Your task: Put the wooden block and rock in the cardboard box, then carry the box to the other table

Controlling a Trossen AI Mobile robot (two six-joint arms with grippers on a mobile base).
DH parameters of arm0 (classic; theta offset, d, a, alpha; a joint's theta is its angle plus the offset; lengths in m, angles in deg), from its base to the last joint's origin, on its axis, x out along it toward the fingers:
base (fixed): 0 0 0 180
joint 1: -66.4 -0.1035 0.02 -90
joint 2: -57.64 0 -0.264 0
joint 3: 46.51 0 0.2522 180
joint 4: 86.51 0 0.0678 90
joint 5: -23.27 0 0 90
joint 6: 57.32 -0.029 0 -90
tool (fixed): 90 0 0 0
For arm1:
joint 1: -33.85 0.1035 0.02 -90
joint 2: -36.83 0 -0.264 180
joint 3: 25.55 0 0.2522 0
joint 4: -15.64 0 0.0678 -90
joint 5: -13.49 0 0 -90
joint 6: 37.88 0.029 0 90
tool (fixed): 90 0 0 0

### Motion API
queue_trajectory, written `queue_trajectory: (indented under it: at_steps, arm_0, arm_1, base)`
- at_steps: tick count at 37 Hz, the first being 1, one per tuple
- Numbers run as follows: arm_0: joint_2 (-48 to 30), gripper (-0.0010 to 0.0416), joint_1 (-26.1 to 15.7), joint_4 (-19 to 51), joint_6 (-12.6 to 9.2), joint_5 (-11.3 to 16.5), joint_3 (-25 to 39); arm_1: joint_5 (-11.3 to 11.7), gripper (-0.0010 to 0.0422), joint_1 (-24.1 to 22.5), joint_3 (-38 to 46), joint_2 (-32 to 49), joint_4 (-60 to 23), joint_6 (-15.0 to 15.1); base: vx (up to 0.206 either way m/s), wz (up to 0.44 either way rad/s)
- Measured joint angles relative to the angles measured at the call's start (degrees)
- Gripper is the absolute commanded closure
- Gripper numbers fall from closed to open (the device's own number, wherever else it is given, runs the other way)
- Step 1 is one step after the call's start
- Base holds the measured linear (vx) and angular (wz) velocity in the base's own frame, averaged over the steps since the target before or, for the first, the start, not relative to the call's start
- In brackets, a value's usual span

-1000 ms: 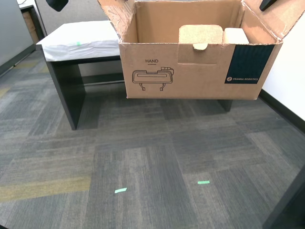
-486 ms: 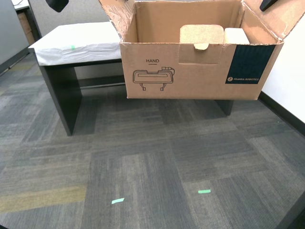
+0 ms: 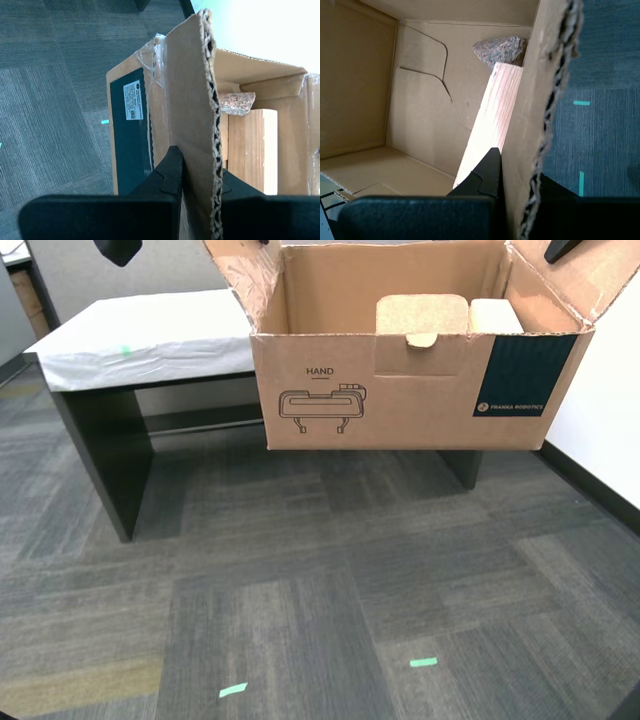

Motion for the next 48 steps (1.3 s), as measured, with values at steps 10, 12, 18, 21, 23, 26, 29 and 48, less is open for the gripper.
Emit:
queue_trajectory:
  at_steps: [10,12,18,21,23,26,29,48]
  arm_0:
    - [0.0,0.0406,0.0,0.2,0.0,0.3,0.0]
    - [0.0,0.0406,0.0,0.2,0.0,0.4,0.0]
    - [0.0,0.0406,0.0,0.3,0.2,0.4,0.0]
    - [0.0,0.0406,0.0,0.7,0.2,0.4,0.0]
    - [0.0,0.0406,0.0,0.7,0.2,0.5,0.0]
    - [0.0,0.0406,0.0,0.7,0.2,0.5,0.0]
    - [0.0,0.0406,0.0,0.8,0.2,0.5,0.0]
    - [0.0,0.0406,-0.1,1.9,0.9,0.6,0.0]
  arm_1:
    - [0.0,0.0413,0.0,-0.1,0.0,-2.4,0.4]
    - [0.0,0.0413,0.0,-0.4,0.0,-2.4,0.4]
    - [0.0,0.0413,0.0,-1.8,0.0,-2.3,0.4]
    - [-0.1,0.0413,0.0,-1.9,0.0,-2.3,-0.2]
    - [-0.1,0.0413,0.0,-1.9,0.0,-1.9,-1.8]
    - [-0.1,0.0413,0.0,-1.9,0.0,-1.3,-3.3]
    - [-0.1,0.0413,0.0,-1.9,0.0,-1.3,-3.4]
    - [-0.3,0.0413,-0.1,-1.9,-0.1,-1.9,-3.4]
  base:
    - [0.160,-0.031]
    - [0.162,0.015]
    - [0.159,0.076]
    - [0.163,0.116]
    - [0.164,0.176]
    - [0.162,0.215]
    - [0.160,0.240]
    - [0.160,0.286]
